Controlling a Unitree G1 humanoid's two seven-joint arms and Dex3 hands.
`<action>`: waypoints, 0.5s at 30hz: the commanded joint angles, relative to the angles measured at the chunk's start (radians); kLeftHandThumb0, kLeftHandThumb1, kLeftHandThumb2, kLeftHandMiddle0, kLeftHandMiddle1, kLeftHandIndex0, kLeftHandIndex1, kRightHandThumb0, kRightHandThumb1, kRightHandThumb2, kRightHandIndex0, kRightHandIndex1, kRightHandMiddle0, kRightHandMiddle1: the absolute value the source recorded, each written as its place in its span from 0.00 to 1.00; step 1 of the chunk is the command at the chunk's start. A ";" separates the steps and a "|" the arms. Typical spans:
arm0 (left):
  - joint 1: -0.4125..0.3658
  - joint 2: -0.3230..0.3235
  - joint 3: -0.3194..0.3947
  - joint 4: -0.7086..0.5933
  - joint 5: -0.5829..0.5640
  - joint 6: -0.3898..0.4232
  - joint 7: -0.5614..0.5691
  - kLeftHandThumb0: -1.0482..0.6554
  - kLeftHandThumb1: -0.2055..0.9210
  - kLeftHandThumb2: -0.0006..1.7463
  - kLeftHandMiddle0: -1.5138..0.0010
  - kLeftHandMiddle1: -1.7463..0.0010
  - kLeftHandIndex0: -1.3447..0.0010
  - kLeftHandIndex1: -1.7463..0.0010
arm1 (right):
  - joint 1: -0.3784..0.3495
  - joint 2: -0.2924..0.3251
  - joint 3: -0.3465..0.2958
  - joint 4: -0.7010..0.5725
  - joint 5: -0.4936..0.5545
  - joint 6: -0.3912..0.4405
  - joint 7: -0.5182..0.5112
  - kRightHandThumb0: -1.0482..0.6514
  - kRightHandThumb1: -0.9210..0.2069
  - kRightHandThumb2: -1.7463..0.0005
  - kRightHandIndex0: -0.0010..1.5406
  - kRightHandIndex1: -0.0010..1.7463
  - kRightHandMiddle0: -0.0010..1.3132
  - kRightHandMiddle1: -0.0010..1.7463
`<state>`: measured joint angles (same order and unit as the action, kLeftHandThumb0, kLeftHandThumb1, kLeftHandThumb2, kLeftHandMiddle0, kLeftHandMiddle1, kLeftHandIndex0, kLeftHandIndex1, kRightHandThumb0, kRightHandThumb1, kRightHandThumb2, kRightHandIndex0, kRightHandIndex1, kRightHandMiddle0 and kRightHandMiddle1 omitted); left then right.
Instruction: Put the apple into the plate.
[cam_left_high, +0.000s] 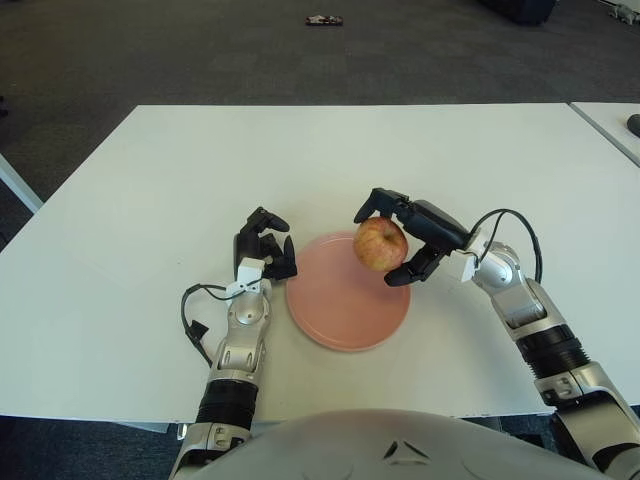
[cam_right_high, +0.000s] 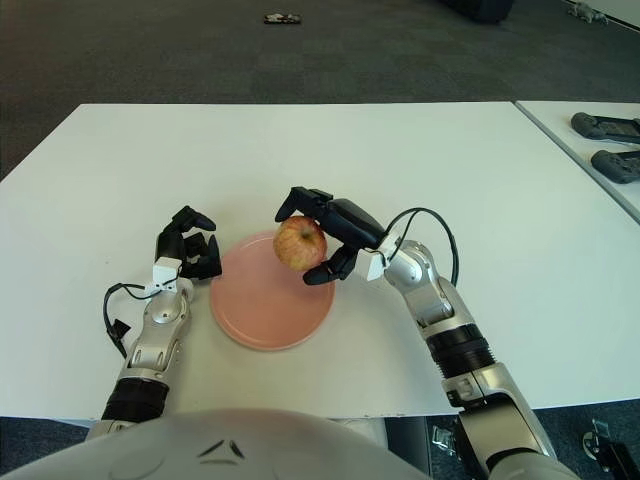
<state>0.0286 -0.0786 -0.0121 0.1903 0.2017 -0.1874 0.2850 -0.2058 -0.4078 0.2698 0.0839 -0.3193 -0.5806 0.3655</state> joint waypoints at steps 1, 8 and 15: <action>0.004 0.002 -0.003 0.004 0.006 0.005 0.007 0.30 0.33 0.86 0.19 0.00 0.45 0.00 | -0.005 -0.006 0.000 -0.014 -0.020 -0.020 -0.016 0.35 0.48 0.30 0.72 1.00 0.42 1.00; 0.006 0.000 -0.002 0.000 0.009 0.010 0.010 0.30 0.32 0.87 0.19 0.00 0.44 0.00 | -0.002 0.003 0.016 0.008 -0.048 -0.032 -0.020 0.35 0.47 0.30 0.71 1.00 0.42 1.00; 0.001 -0.003 0.000 0.007 0.002 0.007 0.009 0.30 0.32 0.87 0.20 0.00 0.45 0.00 | 0.001 0.007 0.033 0.038 -0.065 -0.059 -0.031 0.35 0.48 0.30 0.72 1.00 0.43 1.00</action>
<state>0.0285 -0.0812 -0.0124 0.1902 0.2049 -0.1866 0.2876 -0.2027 -0.4015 0.3020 0.1122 -0.3776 -0.6184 0.3519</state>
